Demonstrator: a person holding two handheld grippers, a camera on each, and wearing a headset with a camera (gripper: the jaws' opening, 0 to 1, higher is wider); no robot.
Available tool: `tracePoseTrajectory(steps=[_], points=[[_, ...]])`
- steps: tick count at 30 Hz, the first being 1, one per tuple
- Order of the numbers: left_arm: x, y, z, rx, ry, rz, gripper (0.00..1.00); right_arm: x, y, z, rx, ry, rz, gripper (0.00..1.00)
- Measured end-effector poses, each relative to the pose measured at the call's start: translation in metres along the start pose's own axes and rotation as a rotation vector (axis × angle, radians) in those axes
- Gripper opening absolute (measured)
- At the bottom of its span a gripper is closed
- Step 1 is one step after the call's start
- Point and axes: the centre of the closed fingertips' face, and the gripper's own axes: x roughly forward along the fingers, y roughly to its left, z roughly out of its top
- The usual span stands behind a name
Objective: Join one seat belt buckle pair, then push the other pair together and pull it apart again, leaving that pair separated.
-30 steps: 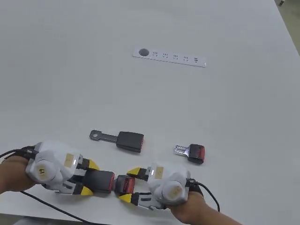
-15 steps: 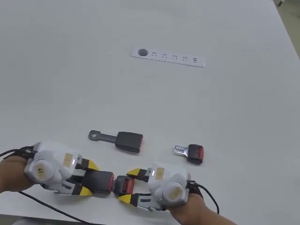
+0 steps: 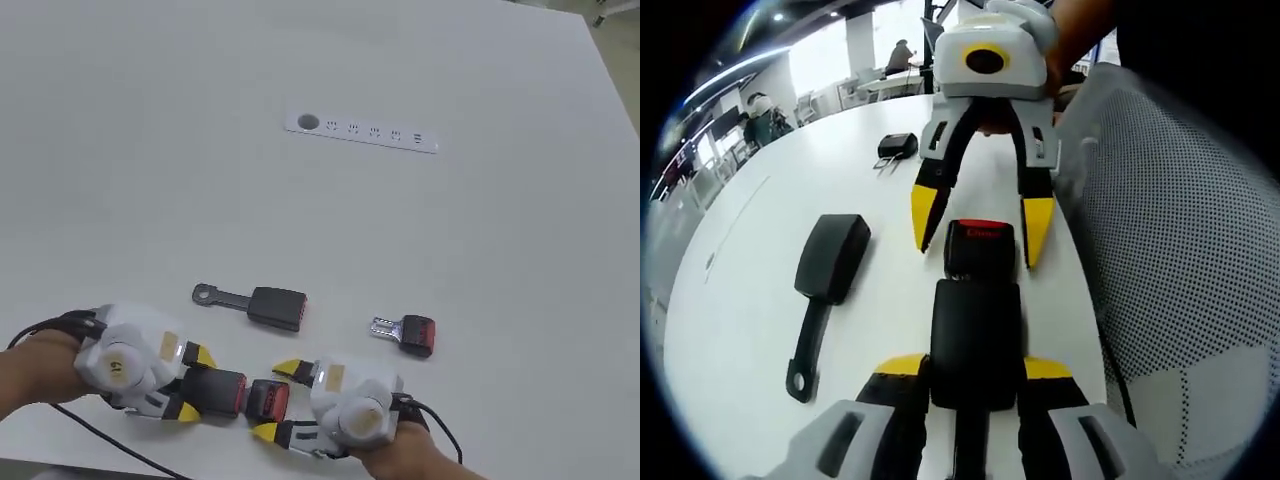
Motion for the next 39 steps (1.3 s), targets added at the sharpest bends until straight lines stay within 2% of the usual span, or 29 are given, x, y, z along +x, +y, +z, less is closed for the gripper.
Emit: tracePoseTrajectory(steps=[1, 2, 3, 4, 6, 8, 10, 13, 17, 23, 26, 29, 31, 39], points=[[-0.001, 0.006, 0.001, -0.028, 0.006, 0.039, 0.41, -0.002, -0.002, 0.002, 0.009, -0.012, -0.007, 0.58], [-0.002, 0.007, 0.006, -0.026, -0.019, 0.044, 0.47, -0.004, -0.003, 0.001, 0.016, -0.011, -0.008, 0.63], [-0.004, 0.007, 0.014, -0.056, -0.062, 0.049, 0.55, -0.005, -0.003, 0.0, 0.02, -0.005, -0.009, 0.65], [-0.007, 0.006, 0.018, -0.067, -0.076, 0.045, 0.59, -0.008, -0.003, -0.002, 0.021, -0.004, -0.012, 0.67], [-0.013, 0.007, 0.023, -0.052, -0.083, 0.052, 0.59, -0.014, -0.005, -0.001, 0.033, -0.017, -0.016, 0.72], [-0.018, 0.011, 0.027, -0.061, -0.092, 0.071, 0.59, -0.023, -0.008, 0.002, 0.012, -0.04, -0.031, 0.78], [-0.024, 0.019, 0.038, -0.087, -0.137, 0.103, 0.62, -0.031, -0.012, 0.0, 0.028, -0.046, -0.037, 0.79], [-0.029, 0.026, 0.048, -0.096, -0.154, 0.124, 0.68, -0.043, -0.023, -0.003, 0.041, -0.052, -0.066, 0.79], [-0.03, 0.03, 0.059, -0.043, -0.155, 0.126, 0.67, -0.062, -0.038, -0.007, 0.039, -0.058, -0.103, 0.8], [-0.032, 0.05, 0.07, -0.048, -0.158, 0.145, 0.69, -0.089, -0.063, -0.016, 0.041, -0.048, -0.138, 0.81], [-0.034, 0.056, 0.077, -0.055, -0.167, 0.129, 0.71, -0.102, -0.079, -0.022, 0.054, -0.044, -0.159, 0.82], [-0.032, 0.066, 0.079, -0.046, -0.157, 0.142, 0.74, -0.113, -0.097, -0.028, 0.065, -0.038, -0.188, 0.83], [-0.032, 0.074, 0.081, -0.064, -0.165, 0.143, 0.74, -0.118, -0.105, -0.033, 0.068, -0.03, -0.189, 0.83], [-0.025, 0.095, 0.084, -0.095, -0.178, 0.139, 0.76, -0.132, -0.128, -0.049, 0.102, -0.012, -0.188, 0.83]])
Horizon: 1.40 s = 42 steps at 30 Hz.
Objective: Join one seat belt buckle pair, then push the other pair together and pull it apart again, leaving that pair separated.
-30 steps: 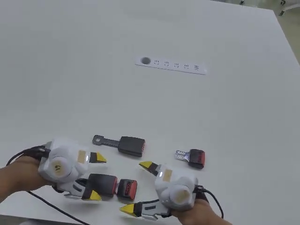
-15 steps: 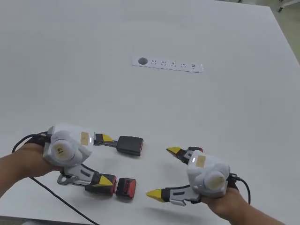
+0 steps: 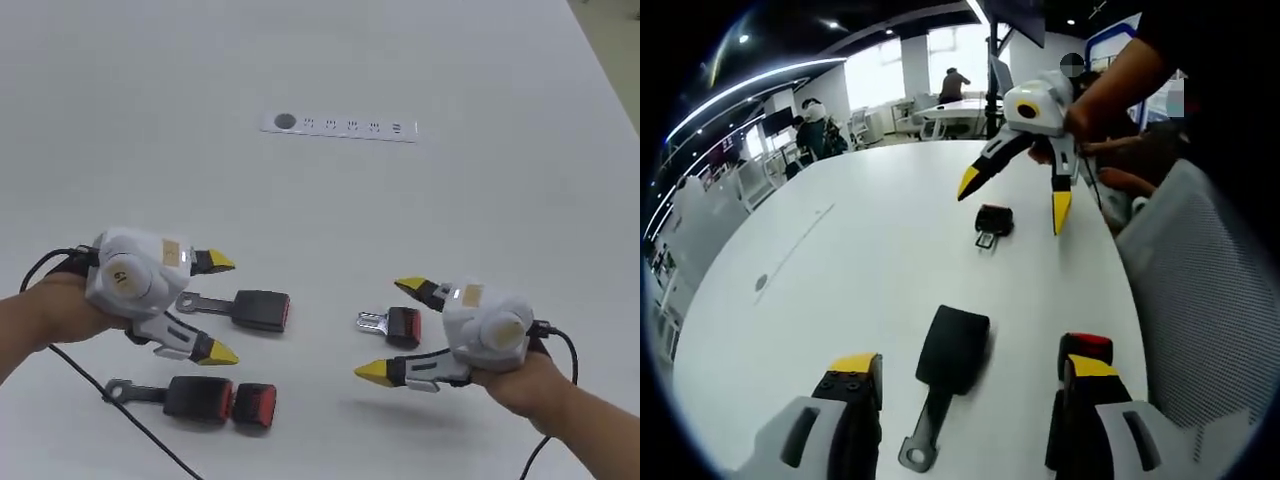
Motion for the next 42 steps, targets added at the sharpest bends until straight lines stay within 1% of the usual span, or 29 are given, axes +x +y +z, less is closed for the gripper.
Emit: tracePoseTrajectory(steps=[3, 5, 8, 10, 11, 13, 17, 19, 22, 24, 25, 28, 29, 30, 32, 34, 36, 39, 42], points=[[0.005, 0.006, -0.001, -0.021, -0.005, 0.0, 0.76, -0.002, -0.003, -0.006, 0.01, 0.011, 0.018, 0.82], [0.008, 0.008, -0.002, -0.022, -0.003, -0.004, 0.76, -0.002, -0.005, -0.011, 0.007, 0.025, 0.029, 0.82], [0.014, 0.013, -0.004, -0.024, 0.0, -0.01, 0.75, -0.004, -0.009, -0.018, 0.012, 0.038, 0.048, 0.78], [0.019, 0.016, -0.006, -0.03, 0.005, -0.014, 0.74, -0.004, -0.011, -0.022, 0.018, 0.046, 0.063, 0.78], [0.023, 0.017, -0.009, -0.036, 0.014, -0.02, 0.74, -0.004, -0.014, -0.026, 0.024, 0.058, 0.069, 0.78], [0.029, 0.019, -0.011, -0.032, 0.023, -0.028, 0.73, -0.004, -0.017, -0.031, 0.025, 0.072, 0.08, 0.76], [0.036, 0.023, -0.014, -0.041, 0.022, -0.038, 0.7, -0.003, -0.021, -0.037, 0.021, 0.088, 0.1, 0.73], [0.04, 0.023, -0.016, -0.038, 0.027, -0.046, 0.67, -0.003, -0.022, -0.041, 0.031, 0.099, 0.117, 0.69], [0.047, 0.018, -0.02, -0.03, 0.034, -0.075, 0.66, -0.003, -0.023, -0.045, 0.031, 0.11, 0.135, 0.68], [0.049, 0.014, -0.021, -0.046, 0.031, -0.102, 0.64, -0.003, -0.022, -0.046, 0.027, 0.112, 0.148, 0.65], [0.05, 0.013, -0.022, -0.047, 0.026, -0.107, 0.63, -0.003, -0.022, -0.046, 0.019, 0.112, 0.151, 0.62], [0.051, 0.012, -0.026, -0.044, 0.035, -0.112, 0.57, -0.002, -0.022, -0.049, 0.014, 0.121, 0.161, 0.61], [0.052, 0.01, -0.028, -0.042, 0.039, -0.125, 0.55, -0.002, -0.021, -0.05, 0.011, 0.124, 0.165, 0.6], [0.051, 0.009, -0.028, -0.031, 0.039, -0.13, 0.53, -0.003, -0.019, -0.05, 0.003, 0.125, 0.18, 0.58], [0.051, 0.01, -0.027, -0.023, 0.036, -0.128, 0.5, -0.003, -0.018, -0.05, -0.006, 0.123, 0.182, 0.55], [0.051, 0.012, -0.028, -0.003, 0.046, -0.125, 0.44, -0.002, -0.019, -0.05, -0.028, 0.126, 0.188, 0.53], [0.052, 0.015, -0.027, -0.008, 0.041, -0.121, 0.38, -0.003, -0.017, -0.05, -0.031, 0.13, 0.191, 0.5], [0.053, 0.013, -0.027, 0.012, 0.048, -0.134, 0.37, -0.004, -0.019, -0.053, -0.055, 0.141, 0.19, 0.43], [0.055, 0.014, -0.026, 0.036, 0.05, -0.138, 0.35, -0.004, -0.024, -0.056, -0.109, 0.149, 0.176, 0.37]])
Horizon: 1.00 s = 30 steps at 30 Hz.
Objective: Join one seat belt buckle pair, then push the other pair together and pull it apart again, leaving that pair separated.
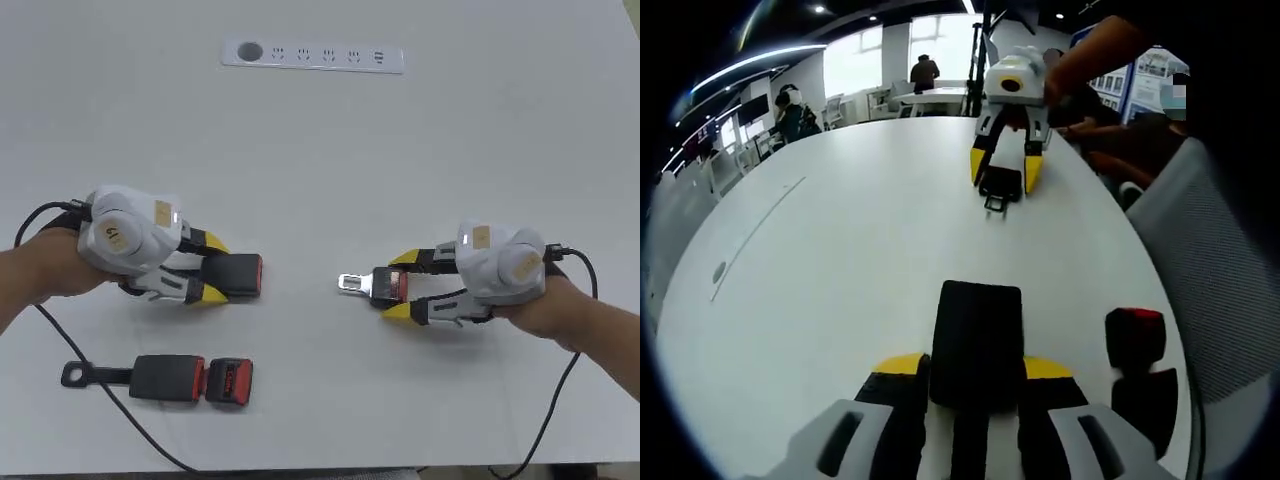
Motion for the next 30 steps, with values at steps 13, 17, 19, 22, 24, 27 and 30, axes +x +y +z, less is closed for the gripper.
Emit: tracePoseTrajectory(steps=[13, 17, 19, 22, 24, 27, 30], points=[[-0.0001, 0.0019, -0.0008, 0.063, 0.033, -0.023, 0.34, -0.0009, 0.0018, 0.0028, -0.001, -0.027, 0.026, 0.36], [-0.0001, 0.0029, -0.0012, 0.062, 0.031, -0.033, 0.34, -0.001, 0.0019, 0.003, -0.001, -0.036, 0.031, 0.35], [-0.0001, 0.003, -0.0014, 0.056, 0.026, -0.038, 0.34, -0.0006, 0.0024, 0.0035, 0.001, -0.041, 0.034, 0.35], [0.0003, 0.0023, -0.0015, 0.058, 0.025, -0.043, 0.34, -0.0006, 0.0027, 0.004, 0.002, -0.045, 0.037, 0.35], [0.0004, 0.0024, -0.0018, 0.061, 0.026, -0.045, 0.34, -0.0007, 0.0026, 0.0041, 0.002, -0.046, 0.037, 0.35], [0.0005, 0.0028, -0.0019, 0.059, 0.025, -0.048, 0.34, -0.0001, 0.002, 0.004, 0.001, -0.047, 0.039, 0.35], [0.0005, 0.0025, -0.0021, 0.058, 0.027, -0.052, 0.34, 0.0005, 0.0012, 0.0038, 0.0, -0.048, 0.041, 0.35]])
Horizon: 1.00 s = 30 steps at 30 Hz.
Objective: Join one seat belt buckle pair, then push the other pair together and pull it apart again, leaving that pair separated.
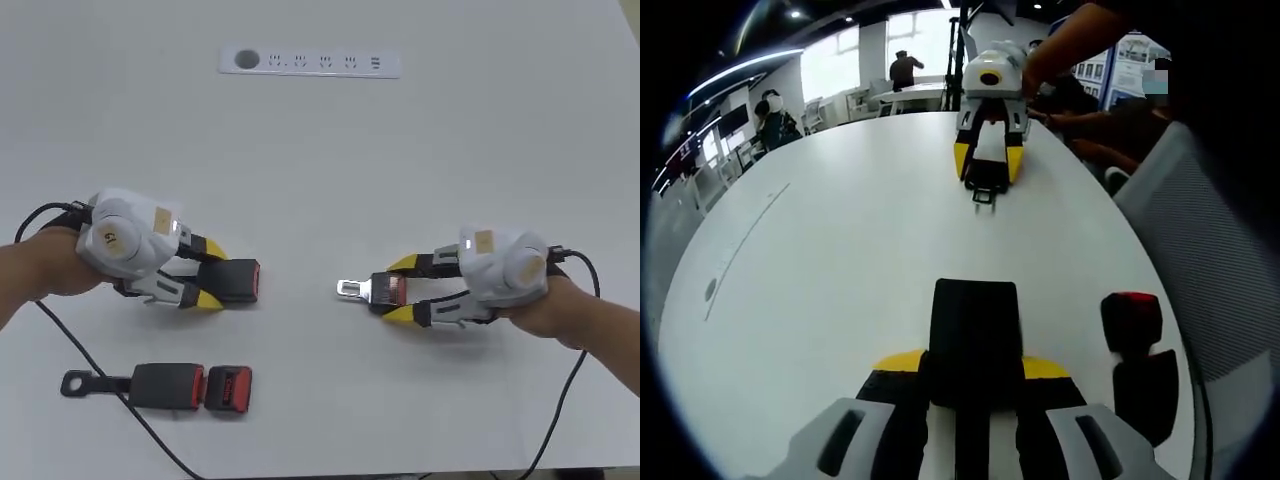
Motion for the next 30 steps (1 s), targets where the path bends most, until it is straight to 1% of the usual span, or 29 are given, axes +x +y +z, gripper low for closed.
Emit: tracePoseTrajectory(steps=[4, 6, 10, 20, 30], points=[[0.0, -0.001, 0.0, 0.009, 0.005, -0.003, 0.34, 0.002, -0.001, 0.001, -0.002, -0.002, 0.004, 0.35], [0.0, -0.001, 0.0, 0.003, 0.005, -0.005, 0.34, 0.004, 0.0, 0.002, 0.0, -0.004, 0.007, 0.35], [0.0, -0.001, -0.001, 0.011, 0.013, -0.008, 0.34, 0.009, 0.0, 0.006, -0.005, -0.012, 0.013, 0.35], [0.0, -0.002, -0.002, 0.009, 0.017, -0.014, 0.34, 0.017, 0.001, 0.014, -0.012, -0.021, 0.018, 0.35], [0.0, -0.002, -0.002, 0.006, 0.019, -0.014, 0.34, 0.031, 0.003, 0.024, -0.021, -0.03, 0.028, 0.35]])
